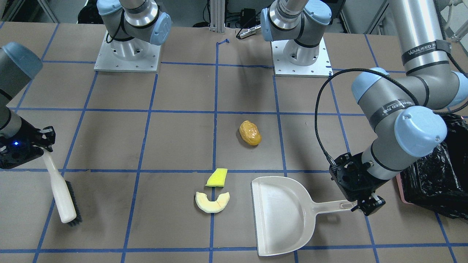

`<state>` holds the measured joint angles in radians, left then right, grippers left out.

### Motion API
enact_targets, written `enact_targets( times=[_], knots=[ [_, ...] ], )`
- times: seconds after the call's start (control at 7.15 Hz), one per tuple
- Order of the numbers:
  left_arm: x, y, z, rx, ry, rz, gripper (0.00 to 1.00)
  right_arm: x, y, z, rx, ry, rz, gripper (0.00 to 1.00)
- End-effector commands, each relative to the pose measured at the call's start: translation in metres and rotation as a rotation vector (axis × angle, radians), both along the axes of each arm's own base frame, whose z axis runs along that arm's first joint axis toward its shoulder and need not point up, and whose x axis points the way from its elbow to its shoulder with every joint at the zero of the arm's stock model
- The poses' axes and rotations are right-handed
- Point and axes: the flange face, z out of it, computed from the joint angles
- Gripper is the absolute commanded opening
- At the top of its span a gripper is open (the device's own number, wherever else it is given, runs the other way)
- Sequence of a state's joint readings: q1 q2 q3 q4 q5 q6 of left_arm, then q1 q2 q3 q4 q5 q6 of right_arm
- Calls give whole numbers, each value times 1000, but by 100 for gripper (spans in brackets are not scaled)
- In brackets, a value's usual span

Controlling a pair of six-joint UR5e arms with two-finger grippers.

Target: Sweep and dump trash into bin

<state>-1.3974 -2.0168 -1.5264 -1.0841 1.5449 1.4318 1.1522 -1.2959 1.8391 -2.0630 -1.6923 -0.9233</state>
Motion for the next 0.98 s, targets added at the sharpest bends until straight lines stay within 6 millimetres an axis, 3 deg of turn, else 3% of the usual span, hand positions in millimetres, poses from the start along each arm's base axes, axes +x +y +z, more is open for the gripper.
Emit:
enact_targets(
  times=[0.0, 0.14, 0.56, 0.7, 0.84],
  knots=[
    [9, -19, -37, -16, -12, -186, 98, 48, -3, 25, -21, 8, -92, 0],
    [9, -19, -43, -7, -8, -193, 95, 79, -4, 32, -9, 10, -118, 0],
    [9, -14, -57, 23, -11, -197, 83, 146, -3, 37, -33, 23, -185, 0],
    [9, -15, -57, 21, -2, -194, 74, 173, -2, 34, -39, 27, -182, 0],
    [9, -17, -64, 27, 0, -193, 49, 180, -2, 36, -46, 25, -193, 0]
  ],
)
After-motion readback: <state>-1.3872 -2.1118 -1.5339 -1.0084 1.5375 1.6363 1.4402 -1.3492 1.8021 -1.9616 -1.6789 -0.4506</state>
